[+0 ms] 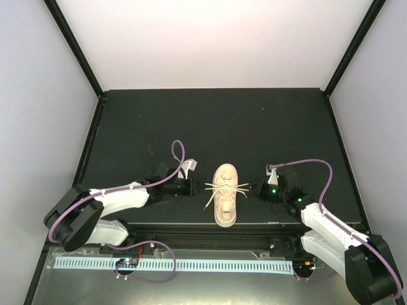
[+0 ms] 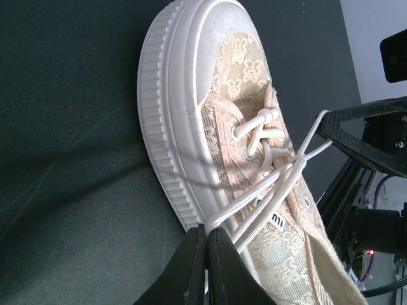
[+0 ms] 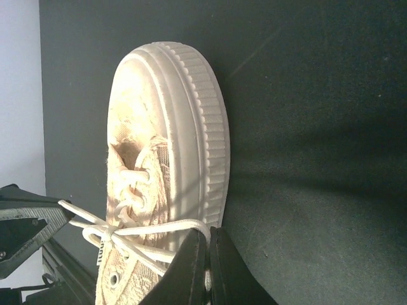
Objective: Tie the shoes
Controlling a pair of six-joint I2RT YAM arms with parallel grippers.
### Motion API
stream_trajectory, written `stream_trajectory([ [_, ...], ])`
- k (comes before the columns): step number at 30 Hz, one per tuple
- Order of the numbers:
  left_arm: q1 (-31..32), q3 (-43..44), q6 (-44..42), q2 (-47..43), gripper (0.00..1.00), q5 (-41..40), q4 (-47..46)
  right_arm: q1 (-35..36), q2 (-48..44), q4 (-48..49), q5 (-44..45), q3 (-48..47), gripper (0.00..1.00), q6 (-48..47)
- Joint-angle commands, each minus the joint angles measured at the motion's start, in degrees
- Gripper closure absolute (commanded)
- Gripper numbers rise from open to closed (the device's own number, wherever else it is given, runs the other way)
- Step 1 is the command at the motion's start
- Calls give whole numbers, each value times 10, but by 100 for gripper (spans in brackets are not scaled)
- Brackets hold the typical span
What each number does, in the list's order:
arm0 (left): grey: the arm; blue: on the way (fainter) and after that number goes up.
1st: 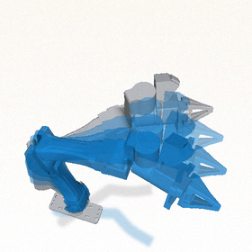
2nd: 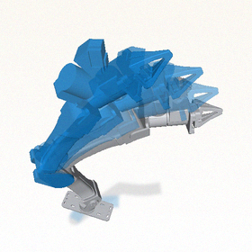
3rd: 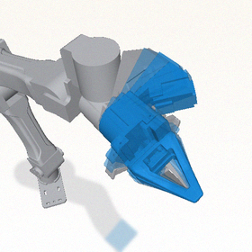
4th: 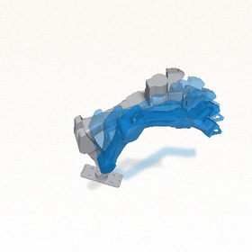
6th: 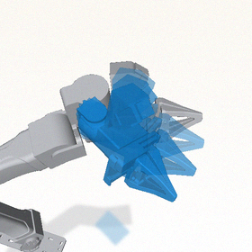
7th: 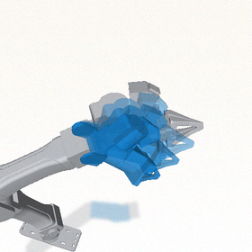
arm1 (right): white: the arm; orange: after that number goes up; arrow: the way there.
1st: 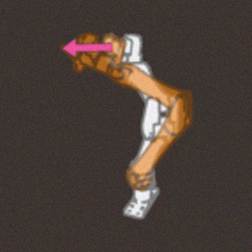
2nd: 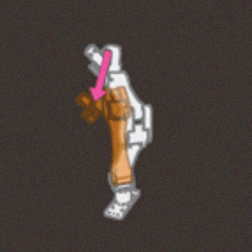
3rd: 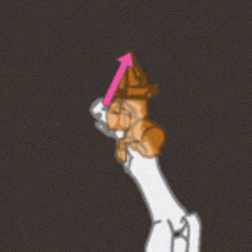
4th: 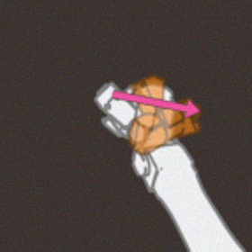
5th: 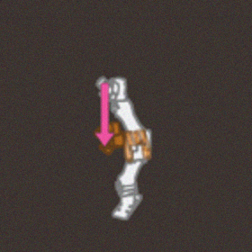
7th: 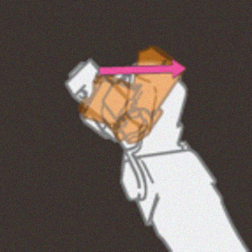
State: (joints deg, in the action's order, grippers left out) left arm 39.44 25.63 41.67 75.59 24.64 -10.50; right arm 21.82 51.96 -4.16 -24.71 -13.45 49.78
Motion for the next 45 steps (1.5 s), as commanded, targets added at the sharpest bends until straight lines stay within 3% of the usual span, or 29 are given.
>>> stream_trajectory([
  [1,-29,-22,-16,-12,98,-46,67,-29,-12,-28,90,12,98,-21],
  [3,-29,-19,-27,-16,98,-28,57,-29,-14,-23,65,4,98,-47],
  [4,-29,-15,-39,-18,94,-16,52,-29,-14,-28,54,-4,97,-66],
  [5,-29,-8,-50,-18,82,-3,50,-30,-14,-37,42,-18,91,-88],
  [6,-28,-1,-60,-19,67,5,50,-29,-15,-50,36,-33,80,-108],
  [8,-28,21,-82,-19,37,16,59,-29,-20,-81,34,-61,45,-146],
  [9,-28,34,-96,-34,28,16,75,-30,-21,-99,41,-78,30,-168],
  [11,-29,69,-126,-36,18,15,107,-30,-23,-133,64,-112,14,-192],
  [14,-31,126,-173,-26,12,12,159,-29,-7,-169,97,-174,1,-215],
  [18,-67,192,-225,2,10,15,213,-42,45,-180,124,-253,0,-243],
  [21,-144,199,-250,-1,10,33,224,-89,82,-169,130,-294,0,-266],
  [27,-417,158,-251,-81,10,86,195,-253,105,-110,148,-309,0,-261],
  [31,-552,62,-210,-157,7,30,82,-274,55,-15,244,-249,0,-274],
  [33,-572,9,-199,-192,2,-44,21,-274,33,42,292,-209,0,-285],
  [36,-571,-48,-219,-216,1,-107,-31,-274,8,121,355,-145,0,-306],
  [40,-571,-93,-241,-208,1,-126,-99,-274,3,186,407,-87,0,-333],
  [45,-558,-105,-258,-177,1,-129,-132,-274,30,239,402,-63,0,-335],
])
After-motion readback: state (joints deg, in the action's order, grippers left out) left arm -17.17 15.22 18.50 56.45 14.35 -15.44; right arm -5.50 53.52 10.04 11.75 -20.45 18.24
